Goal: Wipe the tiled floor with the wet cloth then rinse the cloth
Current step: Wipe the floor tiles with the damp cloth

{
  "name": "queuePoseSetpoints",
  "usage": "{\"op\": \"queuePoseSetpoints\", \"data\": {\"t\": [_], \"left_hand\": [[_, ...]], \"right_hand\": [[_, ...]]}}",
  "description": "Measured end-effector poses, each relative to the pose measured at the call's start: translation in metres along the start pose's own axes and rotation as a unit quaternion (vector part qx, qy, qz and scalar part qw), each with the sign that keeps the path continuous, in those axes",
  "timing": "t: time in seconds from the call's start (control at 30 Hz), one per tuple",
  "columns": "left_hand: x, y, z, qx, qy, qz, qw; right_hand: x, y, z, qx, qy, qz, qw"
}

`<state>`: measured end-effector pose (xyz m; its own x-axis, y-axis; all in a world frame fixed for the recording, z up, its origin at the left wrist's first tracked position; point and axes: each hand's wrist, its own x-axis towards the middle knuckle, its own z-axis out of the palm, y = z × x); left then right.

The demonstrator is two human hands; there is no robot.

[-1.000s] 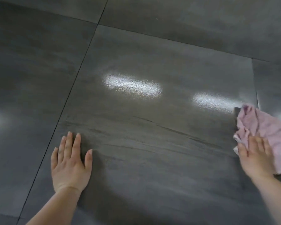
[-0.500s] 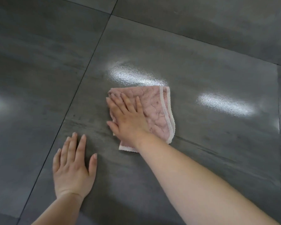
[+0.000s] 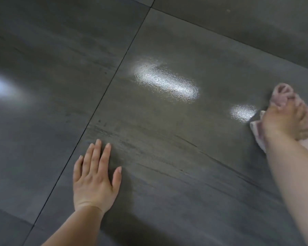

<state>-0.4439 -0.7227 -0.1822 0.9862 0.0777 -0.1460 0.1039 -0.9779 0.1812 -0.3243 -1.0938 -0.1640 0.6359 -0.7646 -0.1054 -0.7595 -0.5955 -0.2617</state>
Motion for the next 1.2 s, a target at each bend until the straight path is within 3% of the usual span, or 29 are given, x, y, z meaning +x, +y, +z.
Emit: {"op": "queuePoseSetpoints", "data": {"t": [0.1,0.2,0.27,0.33,0.37,0.43,0.57,0.63,0.7,0.77,0.83,0.93,0.97,1.07,1.13,1.2], "left_hand": [[-0.001,0.0,-0.003,-0.014,-0.015,-0.006,1.0],[-0.001,-0.002,-0.002,-0.015,-0.016,-0.002,1.0],[-0.002,-0.002,-0.003,-0.011,-0.02,-0.003,1.0],[-0.001,0.0,-0.006,-0.019,-0.035,-0.001,0.999],[-0.001,0.0,-0.007,-0.025,-0.037,-0.004,0.999],[0.0,-0.002,-0.009,-0.033,-0.035,-0.011,0.999],[-0.001,0.0,-0.008,-0.023,-0.037,-0.01,0.999],[0.0,0.002,-0.008,-0.024,-0.019,-0.019,0.999],[-0.005,0.003,-0.009,-0.022,-0.012,-0.014,1.0],[-0.003,0.005,-0.008,-0.014,-0.008,-0.012,1.0],[-0.002,0.004,-0.009,-0.002,-0.017,-0.008,1.0],[-0.004,0.004,-0.009,-0.012,-0.029,-0.012,0.999],[-0.003,0.004,-0.009,-0.014,-0.032,-0.013,0.999],[-0.003,0.007,-0.016,-0.007,-0.041,-0.011,0.999],[0.001,0.013,-0.029,0.021,-0.097,-0.027,0.995],[0.006,0.024,-0.047,0.019,-0.153,-0.045,0.987]], "right_hand": [[-0.058,-0.118,0.035,-0.011,-0.105,-0.218,0.97],[-0.152,-0.174,0.062,-0.068,-0.202,-0.454,0.865],[-0.184,-0.178,0.065,-0.064,-0.23,-0.543,0.805],[-0.17,-0.157,0.059,-0.058,-0.242,-0.582,0.774],[-0.152,-0.143,0.054,-0.057,-0.23,-0.577,0.782],[-0.106,-0.102,0.039,-0.059,-0.176,-0.497,0.848],[-0.037,0.024,-0.011,-0.066,-0.09,-0.206,0.972],[-0.033,0.07,-0.029,-0.027,-0.065,-0.071,0.995],[-0.046,0.076,-0.029,-0.002,-0.045,0.012,0.999],[-0.067,0.047,-0.016,-0.005,-0.045,0.01,0.999],[-0.105,0.005,0.003,-0.047,-0.094,-0.108,0.989],[-0.174,-0.025,0.028,-0.098,-0.123,-0.34,0.927],[-0.185,-0.027,0.027,-0.088,-0.138,-0.367,0.916],[-0.176,-0.021,0.004,-0.057,-0.191,-0.412,0.889],[-0.157,-0.008,-0.014,-0.013,-0.191,-0.413,0.89],[-0.143,0.005,-0.042,0.101,-0.229,-0.245,0.937]]}}
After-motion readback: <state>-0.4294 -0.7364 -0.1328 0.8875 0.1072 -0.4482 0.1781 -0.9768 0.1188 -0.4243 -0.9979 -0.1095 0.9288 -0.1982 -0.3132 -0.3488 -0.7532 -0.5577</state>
